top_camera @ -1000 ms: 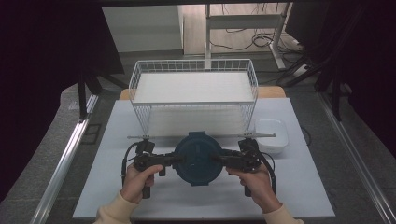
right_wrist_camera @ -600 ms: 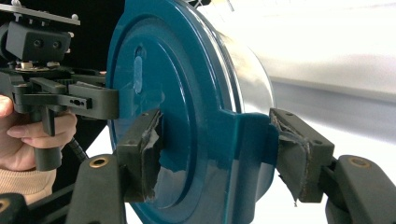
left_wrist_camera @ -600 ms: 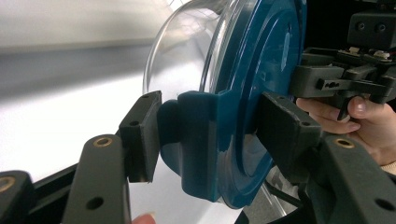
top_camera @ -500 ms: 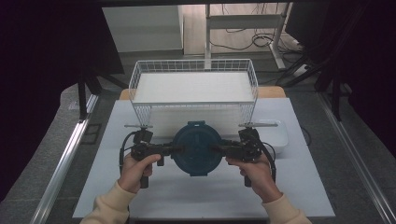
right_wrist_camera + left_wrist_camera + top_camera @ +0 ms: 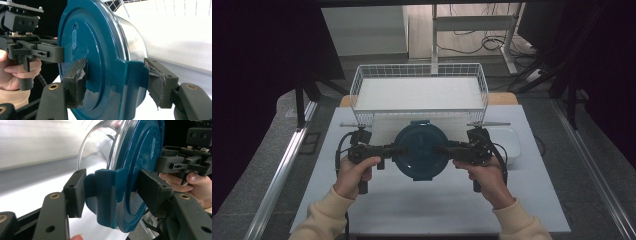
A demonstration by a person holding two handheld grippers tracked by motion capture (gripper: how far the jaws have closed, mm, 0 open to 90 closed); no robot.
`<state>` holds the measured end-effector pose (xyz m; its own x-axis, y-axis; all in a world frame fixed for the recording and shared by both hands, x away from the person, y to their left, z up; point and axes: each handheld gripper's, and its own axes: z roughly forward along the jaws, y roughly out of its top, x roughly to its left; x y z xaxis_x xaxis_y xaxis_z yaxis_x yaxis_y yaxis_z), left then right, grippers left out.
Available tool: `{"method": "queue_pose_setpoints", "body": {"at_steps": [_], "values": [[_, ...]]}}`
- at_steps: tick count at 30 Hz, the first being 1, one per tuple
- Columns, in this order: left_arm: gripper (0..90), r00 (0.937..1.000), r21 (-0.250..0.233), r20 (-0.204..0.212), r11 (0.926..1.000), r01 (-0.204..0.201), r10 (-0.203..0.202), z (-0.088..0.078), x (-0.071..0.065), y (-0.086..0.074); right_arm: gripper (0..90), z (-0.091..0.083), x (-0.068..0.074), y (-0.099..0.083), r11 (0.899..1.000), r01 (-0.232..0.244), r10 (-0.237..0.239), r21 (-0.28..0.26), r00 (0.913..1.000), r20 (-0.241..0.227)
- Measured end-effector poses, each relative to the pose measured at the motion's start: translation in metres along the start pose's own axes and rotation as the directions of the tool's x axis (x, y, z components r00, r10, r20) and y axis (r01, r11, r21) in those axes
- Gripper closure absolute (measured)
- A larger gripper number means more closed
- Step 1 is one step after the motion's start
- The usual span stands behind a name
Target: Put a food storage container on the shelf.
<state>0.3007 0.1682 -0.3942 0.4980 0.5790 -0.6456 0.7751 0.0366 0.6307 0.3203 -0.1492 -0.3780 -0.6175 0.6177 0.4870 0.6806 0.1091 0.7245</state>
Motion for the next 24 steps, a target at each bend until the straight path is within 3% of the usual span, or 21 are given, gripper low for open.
{"method": "queue_pose_setpoints", "body": {"at_steps": [24], "values": [[41.3, 0.9988, -0.015, -0.014, 0.9987, -0.048, 0.048, -0.011, -0.018, 0.035, 38.1, -0.012, 0.008, 0.033, 0.999, 0.026, -0.027, -0.026, 0.9996, -0.014]]}}
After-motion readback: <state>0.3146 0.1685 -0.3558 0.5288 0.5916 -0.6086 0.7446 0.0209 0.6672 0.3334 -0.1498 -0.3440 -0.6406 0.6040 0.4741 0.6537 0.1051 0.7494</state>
